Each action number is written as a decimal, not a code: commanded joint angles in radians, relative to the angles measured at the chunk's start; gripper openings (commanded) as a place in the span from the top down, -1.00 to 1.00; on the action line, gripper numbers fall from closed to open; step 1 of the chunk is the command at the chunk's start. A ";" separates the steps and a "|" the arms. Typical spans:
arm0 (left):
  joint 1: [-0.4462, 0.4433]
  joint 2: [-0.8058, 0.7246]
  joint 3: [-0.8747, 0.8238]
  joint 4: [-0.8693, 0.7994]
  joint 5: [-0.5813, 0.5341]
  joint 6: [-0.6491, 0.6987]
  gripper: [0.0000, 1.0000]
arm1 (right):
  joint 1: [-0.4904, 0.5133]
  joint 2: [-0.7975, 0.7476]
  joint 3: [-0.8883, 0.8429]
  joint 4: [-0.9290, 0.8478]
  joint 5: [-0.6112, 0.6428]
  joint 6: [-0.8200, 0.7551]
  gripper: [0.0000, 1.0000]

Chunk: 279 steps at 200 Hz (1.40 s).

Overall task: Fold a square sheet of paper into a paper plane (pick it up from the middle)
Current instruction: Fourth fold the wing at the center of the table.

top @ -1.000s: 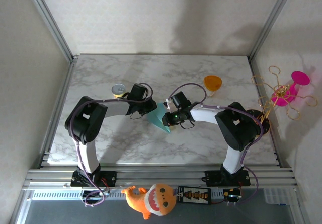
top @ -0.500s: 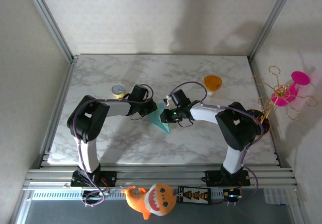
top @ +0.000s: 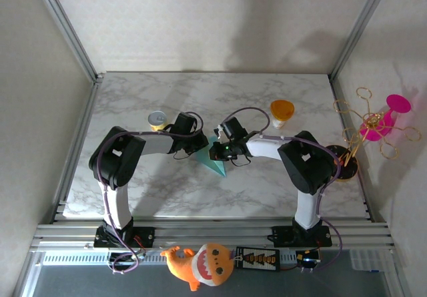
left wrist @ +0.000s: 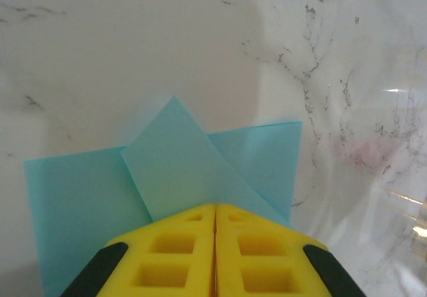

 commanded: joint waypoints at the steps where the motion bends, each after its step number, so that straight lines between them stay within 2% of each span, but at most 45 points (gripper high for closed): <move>1: -0.009 0.021 -0.019 -0.068 -0.067 -0.012 0.84 | 0.008 0.020 0.019 -0.034 0.035 0.014 0.80; 103: -0.009 0.036 -0.018 -0.133 -0.137 -0.034 0.87 | 0.009 -0.030 -0.054 -0.107 -0.030 -0.035 0.81; 279: -0.007 0.038 -0.011 -0.147 -0.141 -0.031 0.87 | 0.008 -0.159 -0.220 -0.178 -0.050 0.004 0.80</move>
